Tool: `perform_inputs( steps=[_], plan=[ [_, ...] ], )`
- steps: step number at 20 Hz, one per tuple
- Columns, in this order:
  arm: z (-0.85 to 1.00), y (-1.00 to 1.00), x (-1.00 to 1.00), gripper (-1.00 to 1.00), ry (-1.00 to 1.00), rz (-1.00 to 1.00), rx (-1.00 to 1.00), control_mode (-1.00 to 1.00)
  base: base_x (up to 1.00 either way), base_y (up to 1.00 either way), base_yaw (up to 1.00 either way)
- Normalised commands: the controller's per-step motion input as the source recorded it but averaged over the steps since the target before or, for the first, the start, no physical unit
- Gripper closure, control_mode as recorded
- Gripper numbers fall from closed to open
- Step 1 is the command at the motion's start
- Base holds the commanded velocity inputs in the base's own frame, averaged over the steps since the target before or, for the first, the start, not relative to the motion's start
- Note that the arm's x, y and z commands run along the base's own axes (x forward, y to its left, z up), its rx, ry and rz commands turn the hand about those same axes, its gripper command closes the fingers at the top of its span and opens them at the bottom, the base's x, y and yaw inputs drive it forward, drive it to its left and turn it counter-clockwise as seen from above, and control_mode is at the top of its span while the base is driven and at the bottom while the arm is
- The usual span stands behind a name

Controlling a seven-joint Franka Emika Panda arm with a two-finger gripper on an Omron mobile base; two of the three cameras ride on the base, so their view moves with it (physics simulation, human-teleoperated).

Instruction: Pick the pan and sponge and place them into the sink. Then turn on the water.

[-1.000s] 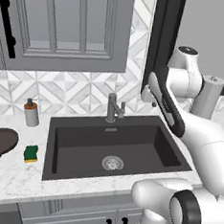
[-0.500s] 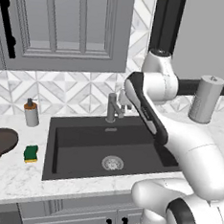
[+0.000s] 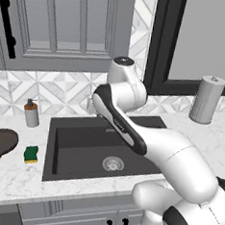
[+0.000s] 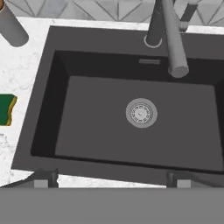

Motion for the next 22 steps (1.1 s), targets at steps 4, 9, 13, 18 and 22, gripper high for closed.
perform_inputs(
  steps=[4, 9, 13, 18, 22],
  plan=[
    [-0.46, 1.0, -0.08, -1.0, 0.12, 0.12, 0.0, -1.0, 0.0, 0.0, 0.0],
    [-0.32, 0.7, -0.25, -1.0, 0.18, 0.27, -0.03, -1.0, 0.0, 0.0, 0.0],
    [-0.74, 1.0, 0.0, -1.0, 0.04, 0.31, 0.0, -1.0, 0.0, 0.0, 0.0],
    [-0.59, 1.0, 0.11, -1.0, 0.1, 0.36, 0.0, -1.0, 0.0, 0.0, 0.0],
    [-0.37, 0.88, 0.56, -1.0, 0.1, 0.3, 0.0, -1.0, 0.0, 0.0, 0.0]
  ],
)
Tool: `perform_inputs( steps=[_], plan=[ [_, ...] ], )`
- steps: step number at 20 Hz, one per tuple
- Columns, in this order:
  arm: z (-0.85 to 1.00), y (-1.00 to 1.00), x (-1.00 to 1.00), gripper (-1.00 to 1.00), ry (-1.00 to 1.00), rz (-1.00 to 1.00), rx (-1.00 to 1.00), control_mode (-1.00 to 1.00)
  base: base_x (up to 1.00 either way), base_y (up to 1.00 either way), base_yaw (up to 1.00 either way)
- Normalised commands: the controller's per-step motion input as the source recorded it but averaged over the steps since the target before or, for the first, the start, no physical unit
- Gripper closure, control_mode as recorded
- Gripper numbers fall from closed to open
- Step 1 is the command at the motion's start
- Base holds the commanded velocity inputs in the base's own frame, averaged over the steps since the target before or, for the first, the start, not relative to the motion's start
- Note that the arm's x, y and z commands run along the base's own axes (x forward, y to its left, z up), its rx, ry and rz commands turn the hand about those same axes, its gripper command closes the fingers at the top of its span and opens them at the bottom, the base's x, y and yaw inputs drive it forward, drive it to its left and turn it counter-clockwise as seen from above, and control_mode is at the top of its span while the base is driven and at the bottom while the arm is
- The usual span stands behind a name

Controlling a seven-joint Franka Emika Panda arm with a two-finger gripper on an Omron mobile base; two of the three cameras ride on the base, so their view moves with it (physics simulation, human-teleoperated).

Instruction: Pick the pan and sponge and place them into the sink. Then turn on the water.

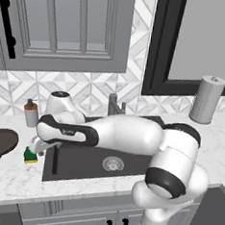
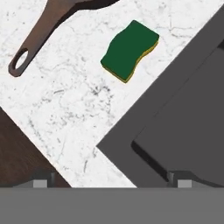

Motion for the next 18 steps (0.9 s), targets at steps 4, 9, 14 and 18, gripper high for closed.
perform_inputs(
  steps=[4, 9, 14, 18],
  plan=[
    [-0.29, 0.84, 0.46, -1.0, 0.03, 0.16, -0.02, -1.0, 0.0, 0.0, 0.0],
    [-0.03, 0.16, 0.02, -1.0, 0.0, 0.01, -0.03, -1.0, 0.0, 0.0, 0.0],
    [0.0, 0.0, 0.0, -1.0, 0.0, 0.0, 0.0, -1.0, 0.0, 0.0, 0.0],
    [-0.05, 0.07, 0.0, -1.0, 0.0, 0.0, 0.0, -1.0, 0.0, 0.0, 0.0]
  ],
)
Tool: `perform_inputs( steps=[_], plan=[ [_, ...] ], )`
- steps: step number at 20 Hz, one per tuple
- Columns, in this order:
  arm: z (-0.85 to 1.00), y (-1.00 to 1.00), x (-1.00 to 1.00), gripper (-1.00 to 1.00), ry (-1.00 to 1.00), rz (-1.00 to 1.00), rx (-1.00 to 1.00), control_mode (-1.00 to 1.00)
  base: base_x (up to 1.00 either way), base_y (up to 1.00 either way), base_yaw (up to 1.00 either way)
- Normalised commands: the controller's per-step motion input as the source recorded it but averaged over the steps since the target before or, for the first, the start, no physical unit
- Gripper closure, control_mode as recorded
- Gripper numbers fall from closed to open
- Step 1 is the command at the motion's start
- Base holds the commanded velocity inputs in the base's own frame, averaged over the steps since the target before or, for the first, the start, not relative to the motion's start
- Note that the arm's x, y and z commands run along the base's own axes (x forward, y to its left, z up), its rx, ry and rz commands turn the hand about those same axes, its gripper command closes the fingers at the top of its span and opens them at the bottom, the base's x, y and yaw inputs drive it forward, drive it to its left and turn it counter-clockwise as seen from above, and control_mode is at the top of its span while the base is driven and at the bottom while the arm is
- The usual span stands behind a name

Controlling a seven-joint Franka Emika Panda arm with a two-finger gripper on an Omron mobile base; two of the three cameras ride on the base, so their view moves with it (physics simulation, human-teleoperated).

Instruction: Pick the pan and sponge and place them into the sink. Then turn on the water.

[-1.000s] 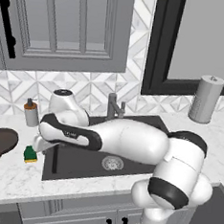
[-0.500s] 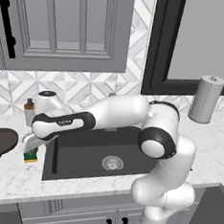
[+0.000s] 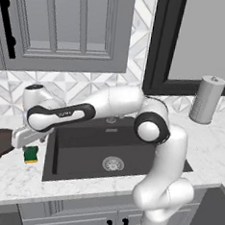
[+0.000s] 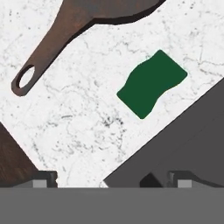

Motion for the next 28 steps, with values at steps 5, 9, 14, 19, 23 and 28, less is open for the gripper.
perform_inputs(
  steps=[5, 9, 14, 19, 23, 28],
  plan=[
    [-0.2, 0.2, 0.0, -1.0, 0.0, 0.0, 0.0, -1.0, 0.0, 0.0, 0.0],
    [-0.2, 0.19, 0.0, -1.0, 0.0, 0.0, 0.0, -1.0, 0.0, 0.0, 0.0],
    [-0.16, 0.22, 0.0, -1.0, 0.0, -0.07, 0.0, -1.0, 0.0, 0.0, 0.0],
    [-0.22, 0.37, 0.0, -1.0, 0.0, -0.19, 0.0, -1.0, 0.0, 0.0, 0.0],
    [-0.21, 0.47, 0.0, -1.0, 0.0, -0.15, 0.0, -1.0, 0.0, 0.0, 0.0],
    [-0.11, 0.45, 0.0, -1.0, 0.07, -0.14, -0.03, -1.0, 0.0, 0.0, 0.0]
  ],
)
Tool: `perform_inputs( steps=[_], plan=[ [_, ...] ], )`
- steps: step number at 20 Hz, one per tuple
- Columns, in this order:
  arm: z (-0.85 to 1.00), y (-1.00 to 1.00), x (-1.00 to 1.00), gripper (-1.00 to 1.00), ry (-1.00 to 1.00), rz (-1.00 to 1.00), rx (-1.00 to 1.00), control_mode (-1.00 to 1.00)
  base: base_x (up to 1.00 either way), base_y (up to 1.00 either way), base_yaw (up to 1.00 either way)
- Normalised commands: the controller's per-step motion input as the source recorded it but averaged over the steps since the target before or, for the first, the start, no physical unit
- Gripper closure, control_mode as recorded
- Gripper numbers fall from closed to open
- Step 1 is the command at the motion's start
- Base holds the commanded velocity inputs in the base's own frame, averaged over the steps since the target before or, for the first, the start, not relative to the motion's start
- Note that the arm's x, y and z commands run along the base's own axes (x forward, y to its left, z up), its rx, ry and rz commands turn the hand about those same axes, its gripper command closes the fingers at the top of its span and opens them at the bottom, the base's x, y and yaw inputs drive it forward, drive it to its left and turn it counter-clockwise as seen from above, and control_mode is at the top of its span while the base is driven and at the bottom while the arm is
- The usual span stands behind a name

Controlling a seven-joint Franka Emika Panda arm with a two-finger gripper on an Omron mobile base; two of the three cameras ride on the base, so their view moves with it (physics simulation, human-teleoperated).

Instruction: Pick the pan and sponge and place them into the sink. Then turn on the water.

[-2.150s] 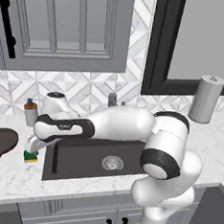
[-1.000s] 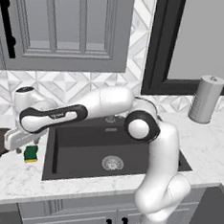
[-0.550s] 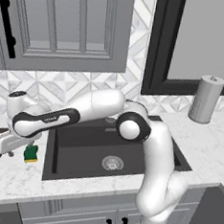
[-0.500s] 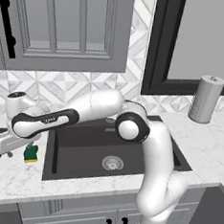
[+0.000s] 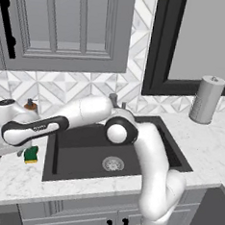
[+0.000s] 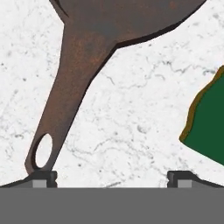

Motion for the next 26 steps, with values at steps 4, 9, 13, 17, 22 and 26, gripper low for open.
perform_inputs(
  steps=[4, 9, 13, 17, 22, 26],
  plan=[
    [-0.18, 0.39, 0.03, -1.0, 0.1, -0.13, -0.05, -1.0, 0.0, 0.0, 0.0],
    [-0.26, 0.28, 0.05, -1.0, 0.07, -0.09, -0.06, -1.0, 0.0, 0.0, 0.0],
    [-0.26, 0.23, 0.06, -1.0, 0.01, -0.08, -0.04, -1.0, 0.0, 0.0, 0.0],
    [-0.16, 0.2, 0.04, -1.0, 0.0, -0.09, -0.01, -1.0, 0.0, 0.0, 0.0],
    [-0.14, 0.22, 0.08, -1.0, 0.0, -0.09, 0.0, -1.0, 0.0, 0.0, 0.0],
    [-0.26, 0.13, 0.02, -1.0, 0.0, -0.08, 0.0, -1.0, 0.0, 0.0, 0.0]
  ],
)
